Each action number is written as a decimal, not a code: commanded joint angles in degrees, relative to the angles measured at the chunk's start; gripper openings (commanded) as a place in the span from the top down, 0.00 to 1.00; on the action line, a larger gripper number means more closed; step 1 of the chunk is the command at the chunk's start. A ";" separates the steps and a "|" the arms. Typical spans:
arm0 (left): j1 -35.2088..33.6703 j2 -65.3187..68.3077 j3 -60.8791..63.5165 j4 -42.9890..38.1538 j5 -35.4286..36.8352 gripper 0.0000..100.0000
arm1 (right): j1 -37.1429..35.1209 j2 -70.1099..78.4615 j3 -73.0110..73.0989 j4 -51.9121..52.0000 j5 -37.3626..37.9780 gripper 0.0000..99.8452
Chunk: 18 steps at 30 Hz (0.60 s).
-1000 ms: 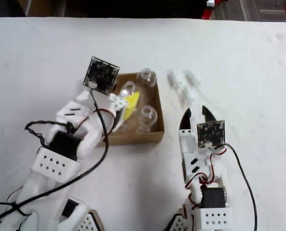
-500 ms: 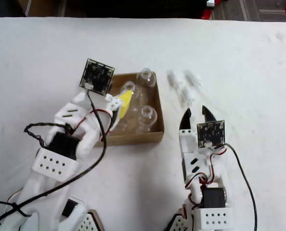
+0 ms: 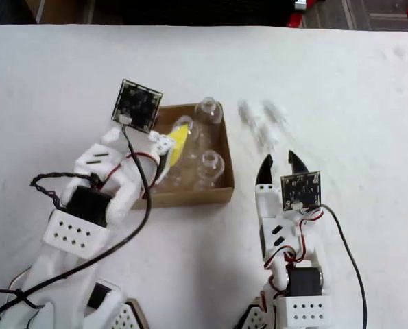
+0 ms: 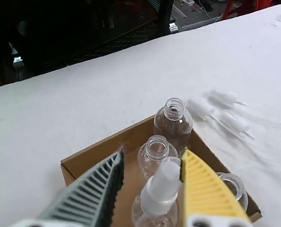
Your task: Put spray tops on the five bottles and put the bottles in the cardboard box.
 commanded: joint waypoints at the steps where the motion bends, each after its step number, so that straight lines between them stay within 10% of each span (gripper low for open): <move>1: 0.48 -0.48 -1.67 0.09 -2.20 0.81 | 0.57 -0.22 0.44 -0.92 0.62 0.87; 18: 1.01 0.04 4.13 -6.33 -2.64 0.77 | 0.57 -0.22 0.44 -0.92 0.62 0.87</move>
